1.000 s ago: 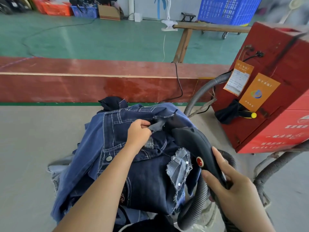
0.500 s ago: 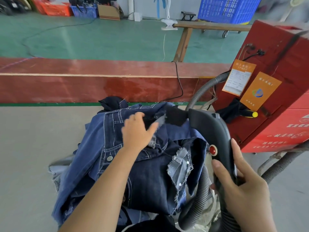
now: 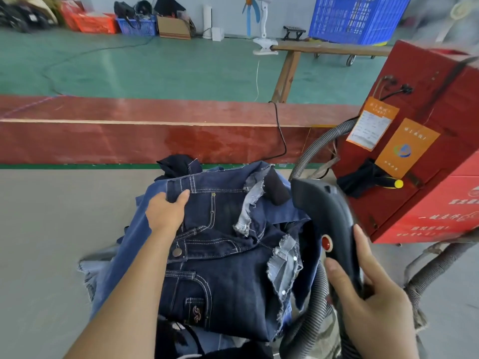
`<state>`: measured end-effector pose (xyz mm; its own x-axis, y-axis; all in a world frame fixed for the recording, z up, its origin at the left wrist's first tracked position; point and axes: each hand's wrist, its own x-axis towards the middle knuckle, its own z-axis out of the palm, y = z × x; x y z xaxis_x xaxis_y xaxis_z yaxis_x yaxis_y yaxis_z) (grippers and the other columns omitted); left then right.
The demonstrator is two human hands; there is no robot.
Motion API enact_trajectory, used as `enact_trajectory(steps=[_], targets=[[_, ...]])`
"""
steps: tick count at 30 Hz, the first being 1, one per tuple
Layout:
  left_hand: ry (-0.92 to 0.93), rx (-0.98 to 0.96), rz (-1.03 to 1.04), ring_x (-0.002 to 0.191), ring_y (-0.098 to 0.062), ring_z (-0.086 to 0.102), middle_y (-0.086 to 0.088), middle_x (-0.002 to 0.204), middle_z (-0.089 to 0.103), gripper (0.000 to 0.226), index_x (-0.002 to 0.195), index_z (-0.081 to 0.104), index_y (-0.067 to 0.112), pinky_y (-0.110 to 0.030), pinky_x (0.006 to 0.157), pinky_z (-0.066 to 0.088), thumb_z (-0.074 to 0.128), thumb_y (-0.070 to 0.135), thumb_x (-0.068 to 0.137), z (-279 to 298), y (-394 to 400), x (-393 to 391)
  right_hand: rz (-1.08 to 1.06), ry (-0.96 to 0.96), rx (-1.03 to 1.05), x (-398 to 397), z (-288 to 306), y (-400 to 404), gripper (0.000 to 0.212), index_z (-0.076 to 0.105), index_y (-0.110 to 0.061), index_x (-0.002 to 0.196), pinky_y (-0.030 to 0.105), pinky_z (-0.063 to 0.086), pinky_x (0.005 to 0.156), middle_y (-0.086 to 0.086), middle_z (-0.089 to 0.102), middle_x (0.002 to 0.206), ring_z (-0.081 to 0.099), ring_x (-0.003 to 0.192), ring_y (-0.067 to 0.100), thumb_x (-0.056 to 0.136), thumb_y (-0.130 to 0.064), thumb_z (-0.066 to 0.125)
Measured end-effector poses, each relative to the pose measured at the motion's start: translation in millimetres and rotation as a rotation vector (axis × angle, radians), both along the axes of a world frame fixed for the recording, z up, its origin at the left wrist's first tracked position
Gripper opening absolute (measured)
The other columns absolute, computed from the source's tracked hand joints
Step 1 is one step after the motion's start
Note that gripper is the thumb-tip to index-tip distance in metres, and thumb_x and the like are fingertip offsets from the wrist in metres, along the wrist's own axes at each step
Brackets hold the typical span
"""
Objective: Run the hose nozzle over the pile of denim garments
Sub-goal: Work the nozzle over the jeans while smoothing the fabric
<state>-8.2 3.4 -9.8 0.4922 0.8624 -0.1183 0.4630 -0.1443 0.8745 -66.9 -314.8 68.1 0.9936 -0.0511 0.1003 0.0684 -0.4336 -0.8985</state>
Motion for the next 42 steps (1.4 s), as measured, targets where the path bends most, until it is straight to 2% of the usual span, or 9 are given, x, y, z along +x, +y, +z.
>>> enact_trajectory(steps=[3, 9, 14, 20, 24, 28, 32, 37, 42], targets=[[-0.187, 0.056, -0.091, 0.075, -0.016, 0.057, 0.004, 0.077, 0.058, 0.02, 0.085, 0.059, 0.013, -0.038, 0.073, 0.044, 0.062, 0.031, 0.093, 16, 0, -1, -0.018, 0.025, 0.024, -1, -8, 5, 0.065, 0.047, -0.066, 0.118, 0.034, 0.055, 0.075, -0.044, 0.06, 0.077, 0.067, 0.072, 0.002, 0.075, -0.028, 0.078], [-0.969, -0.372, -0.171, 0.085, -0.01, 0.069, 0.007, 0.091, 0.073, 0.007, 0.095, 0.065, 0.025, -0.032, 0.08, 0.057, 0.06, 0.02, 0.093, 60, 17, -1, -0.099, 0.005, 0.012, 3, -13, 1, 0.062, 0.05, -0.064, 0.12, 0.041, 0.055, 0.081, -0.019, 0.07, 0.081, 0.071, 0.075, 0.02, 0.075, -0.031, 0.077], [-0.066, -0.307, 0.146, 0.108, -0.036, 0.061, -0.021, 0.115, 0.063, 0.028, 0.112, 0.06, -0.004, -0.041, 0.085, 0.047, 0.066, 0.013, 0.091, -4, 22, -11, -0.1, 0.012, 0.009, 5, -11, -3, 0.062, 0.048, -0.065, 0.119, 0.038, 0.054, 0.082, -0.009, 0.072, 0.083, 0.071, 0.075, 0.022, 0.076, -0.03, 0.076], [-0.075, -0.121, 0.191, 0.118, -0.035, 0.054, -0.017, 0.129, 0.055, 0.065, 0.136, 0.04, 0.001, -0.035, 0.087, 0.04, 0.072, 0.028, 0.086, -2, 19, -4, -0.032, 0.033, -0.014, 7, -14, -1, 0.062, 0.046, -0.07, 0.116, 0.03, 0.054, 0.071, -0.026, 0.069, 0.077, 0.068, 0.069, 0.007, 0.075, -0.035, 0.076], [-0.11, -0.245, 0.088, 0.125, -0.034, 0.05, -0.016, 0.139, 0.051, 0.075, 0.142, 0.041, 0.003, -0.049, 0.103, 0.043, 0.074, 0.035, 0.083, -10, 23, -2, 0.015, 0.038, -0.045, 16, -3, 15, 0.06, 0.038, -0.074, 0.113, 0.019, 0.045, 0.072, -0.049, 0.056, 0.077, 0.057, 0.072, -0.016, 0.076, -0.04, 0.072], [-0.184, -0.482, 0.151, 0.123, -0.031, 0.052, -0.011, 0.138, 0.053, 0.07, 0.134, 0.049, 0.004, -0.043, 0.102, 0.045, 0.079, 0.035, 0.079, -5, 27, 2, 0.106, 0.02, -0.175, 40, 26, 39, 0.061, 0.033, -0.068, 0.128, 0.025, 0.042, 0.062, -0.021, 0.066, 0.067, 0.062, 0.07, -0.001, 0.078, -0.05, 0.061], [-0.172, -0.551, 0.135, 0.118, -0.03, 0.054, -0.005, 0.124, 0.058, 0.06, 0.127, 0.055, 0.007, -0.035, 0.089, 0.045, 0.078, 0.035, 0.08, 3, 19, 0, 0.179, -0.048, -0.328, 79, 50, 64, 0.061, 0.03, -0.054, 0.142, 0.029, 0.038, 0.066, -0.005, 0.069, 0.091, 0.063, 0.087, 0.021, 0.089, -0.044, 0.058], [-0.165, -0.456, 0.057, 0.114, -0.029, 0.055, -0.004, 0.125, 0.059, 0.048, 0.128, 0.057, 0.013, -0.035, 0.086, 0.043, 0.07, 0.035, 0.087, 12, 13, 0, 0.166, -0.007, -0.289, 96, 43, 77, 0.061, 0.028, -0.046, 0.147, 0.029, 0.038, 0.065, -0.002, 0.068, 0.098, 0.058, 0.082, 0.019, 0.093, -0.04, 0.056], [-0.12, -0.728, -0.091, 0.107, -0.029, 0.063, -0.007, 0.117, 0.068, 0.061, 0.116, 0.063, 0.015, -0.046, 0.094, 0.049, 0.084, 0.044, 0.066, 28, 8, -12, 0.14, 0.073, -0.237, 99, 33, 72, 0.061, 0.029, -0.04, 0.148, 0.027, 0.036, 0.07, -0.001, 0.068, 0.111, 0.058, 0.092, 0.019, 0.094, -0.039, 0.056]])
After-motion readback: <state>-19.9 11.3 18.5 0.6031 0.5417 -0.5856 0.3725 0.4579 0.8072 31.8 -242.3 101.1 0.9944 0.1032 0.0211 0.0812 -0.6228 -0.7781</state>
